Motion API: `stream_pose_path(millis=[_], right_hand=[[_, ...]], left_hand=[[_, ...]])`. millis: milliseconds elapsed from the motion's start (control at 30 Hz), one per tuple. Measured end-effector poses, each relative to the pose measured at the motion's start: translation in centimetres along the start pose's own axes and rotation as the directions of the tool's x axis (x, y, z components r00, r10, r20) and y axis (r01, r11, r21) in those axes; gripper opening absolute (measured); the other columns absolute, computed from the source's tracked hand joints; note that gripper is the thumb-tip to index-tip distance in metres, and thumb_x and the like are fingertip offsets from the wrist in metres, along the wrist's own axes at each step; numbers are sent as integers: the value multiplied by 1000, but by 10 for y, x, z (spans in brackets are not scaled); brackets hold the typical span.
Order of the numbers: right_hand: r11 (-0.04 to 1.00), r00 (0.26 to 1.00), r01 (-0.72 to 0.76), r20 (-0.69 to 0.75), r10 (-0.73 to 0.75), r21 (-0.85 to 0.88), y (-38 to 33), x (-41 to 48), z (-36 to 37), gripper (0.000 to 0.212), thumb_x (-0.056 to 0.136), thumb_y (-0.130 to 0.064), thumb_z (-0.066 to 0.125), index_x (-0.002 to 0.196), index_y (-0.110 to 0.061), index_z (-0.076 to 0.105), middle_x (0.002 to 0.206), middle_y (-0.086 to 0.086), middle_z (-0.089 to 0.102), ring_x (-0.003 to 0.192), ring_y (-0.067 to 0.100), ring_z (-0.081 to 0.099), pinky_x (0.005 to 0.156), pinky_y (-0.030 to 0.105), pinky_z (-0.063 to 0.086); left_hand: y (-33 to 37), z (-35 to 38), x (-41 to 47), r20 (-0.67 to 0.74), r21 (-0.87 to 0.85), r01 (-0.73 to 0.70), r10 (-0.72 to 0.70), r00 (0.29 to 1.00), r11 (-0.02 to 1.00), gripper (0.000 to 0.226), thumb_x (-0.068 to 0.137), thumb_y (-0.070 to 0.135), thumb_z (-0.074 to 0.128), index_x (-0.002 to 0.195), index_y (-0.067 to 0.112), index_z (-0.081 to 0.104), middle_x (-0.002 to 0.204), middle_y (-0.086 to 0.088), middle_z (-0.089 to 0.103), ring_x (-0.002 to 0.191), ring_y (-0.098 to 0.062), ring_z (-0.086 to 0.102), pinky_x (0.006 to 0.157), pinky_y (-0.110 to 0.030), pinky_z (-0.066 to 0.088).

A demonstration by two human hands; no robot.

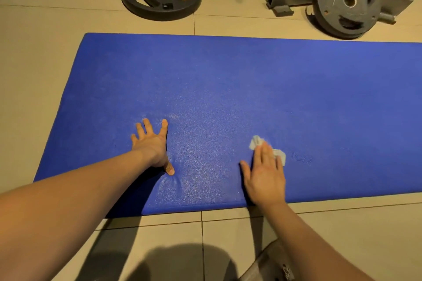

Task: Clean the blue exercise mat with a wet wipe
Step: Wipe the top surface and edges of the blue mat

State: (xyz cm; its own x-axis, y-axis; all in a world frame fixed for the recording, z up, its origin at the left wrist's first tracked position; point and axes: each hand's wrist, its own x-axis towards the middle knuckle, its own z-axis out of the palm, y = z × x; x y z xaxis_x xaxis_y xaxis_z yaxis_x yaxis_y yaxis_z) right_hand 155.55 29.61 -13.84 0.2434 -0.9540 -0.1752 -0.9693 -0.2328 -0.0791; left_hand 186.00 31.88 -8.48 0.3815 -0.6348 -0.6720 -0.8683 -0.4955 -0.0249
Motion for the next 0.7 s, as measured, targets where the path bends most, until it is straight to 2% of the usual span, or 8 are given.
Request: stream_pose_path(millis=[133,233,333,433,467,567,633,700], right_hand=[[984,993,-118,34,115,131,-37,-11,0,100,93,-75,9,160,0,13,168,17,10,156,31,8,126,46,13],[983,999,25,28,-31,179,-90,-51,9,100,95,-76,17,160,0,5,169,18,-2,156,31,-5,127,47,8],[955,971,201,86,-224,219,-113,-79,13,94,98,-73,19,161,-5,6,170,12,-6,156,25,-13,127,46,5],[918,921,365,82,-380,152,-84,-68,9,83,101,-68,20,162,-14,8,171,0,0,157,18,-5,126,47,10],[920,923,367,69,-378,139,-68,-59,6,78,101,-65,23,162,-17,10,170,-4,5,156,16,3,125,47,13],[976,989,146,13,-150,162,-10,-32,-7,71,100,-64,21,157,-22,19,164,-8,22,151,18,22,122,48,23],[995,1000,0,27,-3,101,18,-23,-13,79,100,-67,11,159,-15,19,166,1,22,153,22,19,123,48,23],[990,993,-99,77,92,97,21,-22,-13,87,99,-69,11,160,-7,18,168,8,17,155,27,14,125,46,19]], left_hand=[[-2,2,-3,-23,2,1,-1,1000,1000,166,50,59,96,156,31,-29,162,-23,-30,152,-45,-22,125,-59,5],[-2,8,-9,-109,21,7,-4,994,1000,162,49,64,94,160,29,-18,167,-23,-15,155,-41,-12,124,-60,9],[-8,22,-20,-202,-20,24,-28,979,1000,148,57,70,88,163,21,-4,165,-21,8,155,-38,3,123,-58,16],[-20,35,-32,-260,9,3,0,966,1000,126,74,78,70,163,16,4,165,-21,13,154,-38,11,124,-55,17],[-23,39,-36,-267,29,-29,36,963,999,118,80,77,64,163,15,6,166,-21,12,154,-37,10,124,-54,16],[-19,49,-53,-251,68,-157,169,953,985,110,85,77,56,162,13,11,169,-18,8,156,-35,9,126,-49,15],[-9,57,-66,-222,99,-235,252,942,967,115,80,82,57,161,11,18,170,-15,9,156,-32,10,127,-47,14],[1,69,-78,-193,120,-266,285,939,956,122,74,86,60,161,10,21,170,-13,6,157,-30,8,127,-46,13]])
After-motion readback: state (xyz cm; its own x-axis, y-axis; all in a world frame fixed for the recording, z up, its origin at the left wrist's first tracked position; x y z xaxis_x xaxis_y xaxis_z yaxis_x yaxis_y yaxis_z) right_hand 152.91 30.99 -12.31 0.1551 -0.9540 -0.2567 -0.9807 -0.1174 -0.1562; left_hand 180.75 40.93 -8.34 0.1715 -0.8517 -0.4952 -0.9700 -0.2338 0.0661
